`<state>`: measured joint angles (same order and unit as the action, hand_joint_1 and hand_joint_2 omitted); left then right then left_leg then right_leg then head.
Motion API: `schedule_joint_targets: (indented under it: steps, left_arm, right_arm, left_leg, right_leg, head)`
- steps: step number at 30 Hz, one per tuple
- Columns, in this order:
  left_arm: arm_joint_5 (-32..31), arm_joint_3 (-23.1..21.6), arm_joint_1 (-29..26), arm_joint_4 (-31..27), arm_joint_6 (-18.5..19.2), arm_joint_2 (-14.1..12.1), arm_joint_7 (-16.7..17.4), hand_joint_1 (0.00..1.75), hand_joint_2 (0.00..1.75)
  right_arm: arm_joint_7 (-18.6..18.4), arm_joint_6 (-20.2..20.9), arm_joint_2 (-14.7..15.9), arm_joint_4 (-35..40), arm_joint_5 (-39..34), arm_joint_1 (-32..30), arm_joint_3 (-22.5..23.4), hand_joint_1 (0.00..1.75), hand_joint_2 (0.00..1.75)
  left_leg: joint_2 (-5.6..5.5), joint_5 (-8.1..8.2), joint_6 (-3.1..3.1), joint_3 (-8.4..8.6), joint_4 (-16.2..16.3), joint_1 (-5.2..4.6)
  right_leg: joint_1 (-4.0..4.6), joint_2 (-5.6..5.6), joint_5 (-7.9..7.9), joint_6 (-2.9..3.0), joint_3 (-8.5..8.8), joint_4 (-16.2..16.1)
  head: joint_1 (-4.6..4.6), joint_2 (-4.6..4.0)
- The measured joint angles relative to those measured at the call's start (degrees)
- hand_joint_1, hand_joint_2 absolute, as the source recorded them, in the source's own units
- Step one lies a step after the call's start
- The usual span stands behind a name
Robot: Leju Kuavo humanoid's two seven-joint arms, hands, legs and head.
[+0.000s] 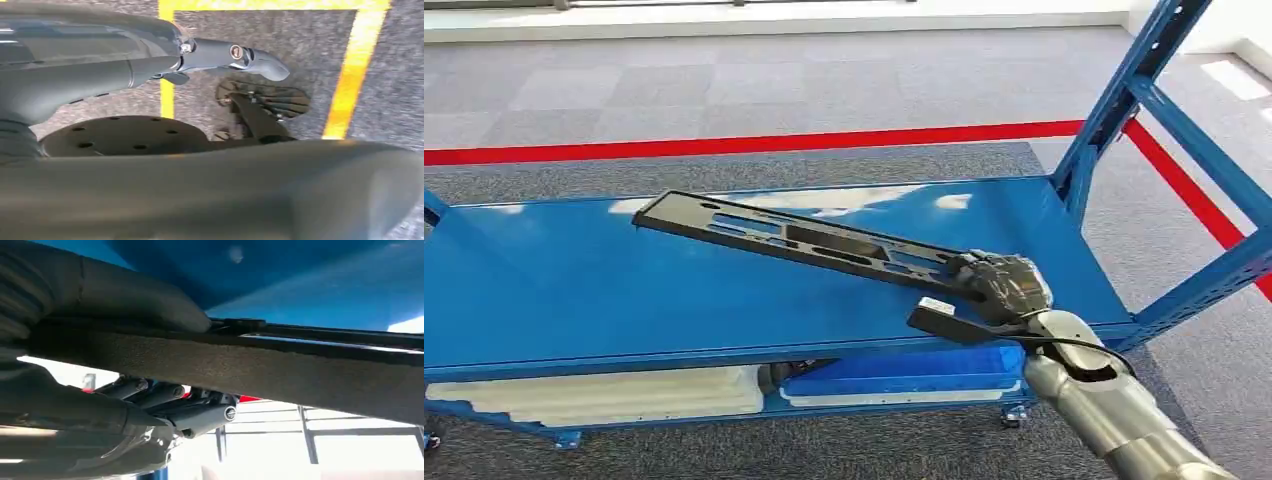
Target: Take the parts from the cabinet and place them on the table.
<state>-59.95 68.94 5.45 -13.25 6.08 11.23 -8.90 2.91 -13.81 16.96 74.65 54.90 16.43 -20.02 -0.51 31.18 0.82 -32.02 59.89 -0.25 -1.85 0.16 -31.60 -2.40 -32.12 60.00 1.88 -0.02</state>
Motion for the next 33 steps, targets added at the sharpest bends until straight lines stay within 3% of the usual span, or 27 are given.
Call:
schedule_joint_targets:
  steps: [6,12,13,23,33]
  left_arm:
    - [0.0,0.0,-0.3,0.0,0.5,0.0,-6.6,0.00,0.00]
    - [0.4,0.0,-0.3,0.0,0.5,0.0,-8.3,0.00,0.00]
    - [0.4,0.0,-0.3,0.0,0.5,0.0,-8.4,0.00,1.75]
    - [0.3,0.0,-0.3,0.0,-0.4,0.0,-8.9,0.00,1.75]
    - [0.1,0.0,-0.3,0.0,-0.7,0.0,-8.1,0.00,1.75]
  right_arm:
    - [6.2,1.6,0.3,12.1,-14.7,-8.2,6.4,1.75,1.75]
    - [11.1,7.9,0.6,23.7,-28.5,-12.5,12.1,1.75,1.75]
    - [11.4,8.6,0.6,24.9,-29.5,-12.8,12.7,1.75,1.75]
    - [14.5,13.9,0.6,32.5,-38.7,-14.0,15.4,1.75,1.75]
    - [16.0,20.4,-0.3,35.4,-48.2,-14.1,15.1,1.75,1.75]
  left_leg:
    - [-0.04,0.01,0.01,-0.21,0.0,0.00]
    - [-0.02,0.03,-0.01,-0.30,0.0,0.00]
    - [-0.02,0.03,-0.01,-0.30,0.0,0.00]
    - [-0.02,0.03,-0.01,-0.30,0.0,0.00]
    - [-0.02,0.03,-0.01,-0.30,0.0,0.00]
  right_leg:
    - [0.00,-0.06,-0.01,0.00,-0.18,0.0]
    - [0.00,-0.03,-0.01,0.00,-0.28,0.0]
    - [0.00,-0.03,-0.01,0.00,-0.28,0.0]
    - [0.00,-0.03,-0.01,0.00,-0.28,0.0]
    - [0.00,-0.03,-0.01,0.00,-0.27,0.0]
  head:
    - [0.00,0.00]
    - [0.00,0.00]
    - [0.00,0.02]
    - [0.00,0.02]
    - [0.00,0.00]
